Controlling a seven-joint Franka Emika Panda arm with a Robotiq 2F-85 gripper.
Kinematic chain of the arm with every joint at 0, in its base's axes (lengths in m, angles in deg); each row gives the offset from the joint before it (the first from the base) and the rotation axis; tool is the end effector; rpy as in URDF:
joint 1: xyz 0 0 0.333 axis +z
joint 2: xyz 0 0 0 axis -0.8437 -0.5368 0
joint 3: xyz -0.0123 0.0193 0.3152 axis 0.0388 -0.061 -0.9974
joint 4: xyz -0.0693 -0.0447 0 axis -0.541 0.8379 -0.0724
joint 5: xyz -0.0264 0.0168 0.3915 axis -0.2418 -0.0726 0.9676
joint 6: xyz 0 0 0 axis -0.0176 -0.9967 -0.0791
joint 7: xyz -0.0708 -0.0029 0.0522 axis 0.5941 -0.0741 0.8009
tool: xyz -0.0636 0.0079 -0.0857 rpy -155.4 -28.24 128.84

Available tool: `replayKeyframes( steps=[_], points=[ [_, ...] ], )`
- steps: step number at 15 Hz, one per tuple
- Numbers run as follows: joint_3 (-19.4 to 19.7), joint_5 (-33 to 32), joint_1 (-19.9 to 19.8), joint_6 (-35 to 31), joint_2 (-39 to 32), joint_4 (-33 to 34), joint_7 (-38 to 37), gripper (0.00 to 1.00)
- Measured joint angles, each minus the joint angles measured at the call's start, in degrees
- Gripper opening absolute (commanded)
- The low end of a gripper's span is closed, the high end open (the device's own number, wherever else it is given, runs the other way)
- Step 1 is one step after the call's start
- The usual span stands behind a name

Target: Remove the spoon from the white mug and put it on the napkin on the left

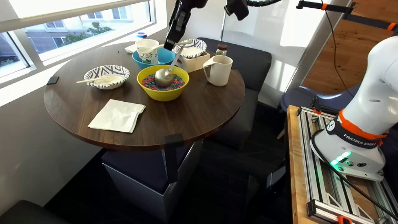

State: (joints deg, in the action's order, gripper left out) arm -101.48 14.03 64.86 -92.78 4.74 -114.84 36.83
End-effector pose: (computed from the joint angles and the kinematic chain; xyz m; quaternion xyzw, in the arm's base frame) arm 0.4985 0.1792 0.4714 0.9460 0.2113 0.2246 0.0999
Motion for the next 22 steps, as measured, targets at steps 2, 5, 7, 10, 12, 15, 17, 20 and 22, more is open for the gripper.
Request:
replayKeyframes(
  steps=[2,5,7,10,12,15,17,20,22],
  points=[
    [-1.1,-0.4,0.2,-3.3,-1.3,-0.8,-3.3,0.04],
    [-1.8,-0.6,0.3,-7.3,-4.1,-1.1,-7.1,0.04],
    [-2.0,-2.9,0.3,-9.7,-6.4,-1.0,-10.8,0.13],
    [-2.1,-7.6,0.3,-10.8,-9.2,-0.4,-15.3,0.13],
    [-2.2,-7.8,0.3,-10.8,-9.7,0.0,-15.4,0.13],
    [-2.2,-7.8,0.3,-10.8,-9.8,0.1,-15.4,0.04],
    [-2.2,-7.8,0.3,-10.8,-9.8,0.1,-15.4,0.04],
    [-2.0,-8.3,0.2,-10.9,-10.2,0.7,-16.0,0.03],
    [-1.6,-11.3,0.1,-11.0,-11.4,1.8,-19.0,0.03]
  ],
)
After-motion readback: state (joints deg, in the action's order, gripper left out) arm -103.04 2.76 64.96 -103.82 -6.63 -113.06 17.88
